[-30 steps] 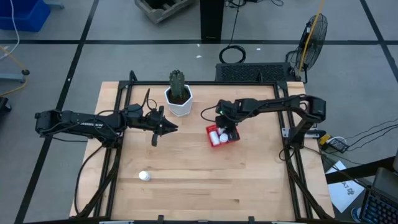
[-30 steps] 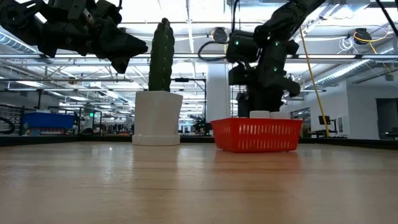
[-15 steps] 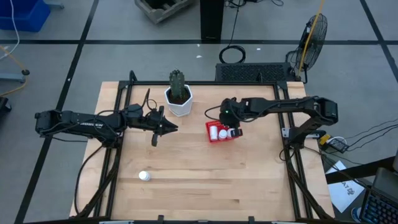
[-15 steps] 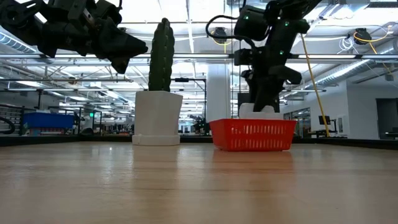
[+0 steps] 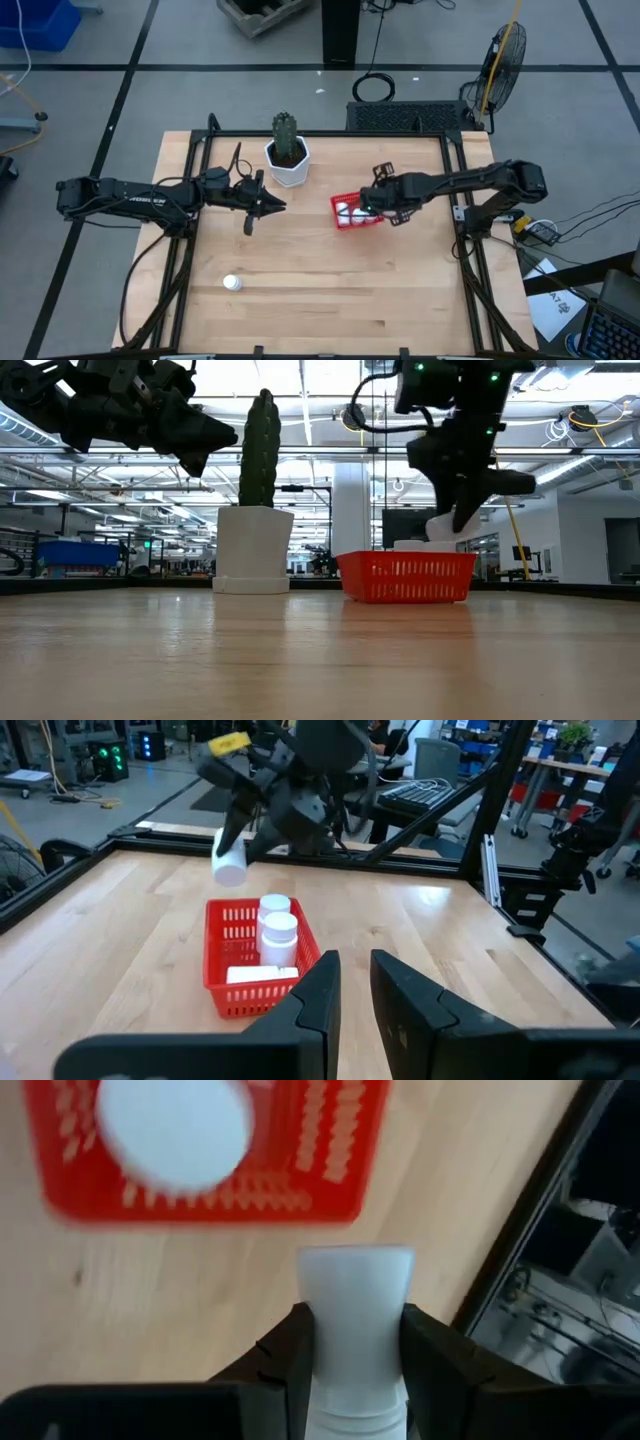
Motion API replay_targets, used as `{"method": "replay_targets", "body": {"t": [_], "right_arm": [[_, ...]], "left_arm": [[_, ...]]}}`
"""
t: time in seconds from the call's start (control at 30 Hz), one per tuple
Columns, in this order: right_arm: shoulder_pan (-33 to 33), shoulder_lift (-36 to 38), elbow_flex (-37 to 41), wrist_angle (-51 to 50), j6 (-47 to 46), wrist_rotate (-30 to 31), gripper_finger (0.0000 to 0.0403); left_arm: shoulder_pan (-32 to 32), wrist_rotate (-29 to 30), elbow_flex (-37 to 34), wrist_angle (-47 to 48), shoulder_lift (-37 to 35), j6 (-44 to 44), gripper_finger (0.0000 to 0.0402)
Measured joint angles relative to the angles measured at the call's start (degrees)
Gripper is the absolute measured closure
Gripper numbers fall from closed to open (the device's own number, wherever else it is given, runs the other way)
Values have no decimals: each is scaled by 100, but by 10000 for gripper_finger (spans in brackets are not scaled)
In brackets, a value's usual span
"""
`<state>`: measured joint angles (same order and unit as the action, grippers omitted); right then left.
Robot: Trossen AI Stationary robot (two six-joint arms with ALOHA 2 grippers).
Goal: Pick and place pill bottles into a basket
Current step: Remove the white pill bottle from the red bin
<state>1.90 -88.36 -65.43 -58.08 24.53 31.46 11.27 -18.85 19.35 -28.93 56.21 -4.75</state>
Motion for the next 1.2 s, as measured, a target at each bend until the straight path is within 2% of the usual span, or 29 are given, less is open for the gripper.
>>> {"method": "replay_targets", "body": {"t": [0.13,0.37,0.53,0.77,0.87,1.2], "right_arm": [[-101,0,2,-917,-292,294,292],[-128,-103,395,-2086,-522,319,293],[-128,-801,971,-2775,-617,304,292],[-125,-2077,1174,-2731,-699,436,295],[-207,-2448,1113,-2614,-444,89,295],[-713,-2546,907,-1856,271,-791,289]], "left_arm": [[0,0,0,-11,-1,2,339],[-2,-4,1,-131,-1,-33,339],[-14,-15,1,-124,-1,-143,339],[-132,-35,1,-118,-1,-146,339],[-184,-34,1,-125,-1,-149,339],[-294,-32,1,-161,-1,-181,339]]}}
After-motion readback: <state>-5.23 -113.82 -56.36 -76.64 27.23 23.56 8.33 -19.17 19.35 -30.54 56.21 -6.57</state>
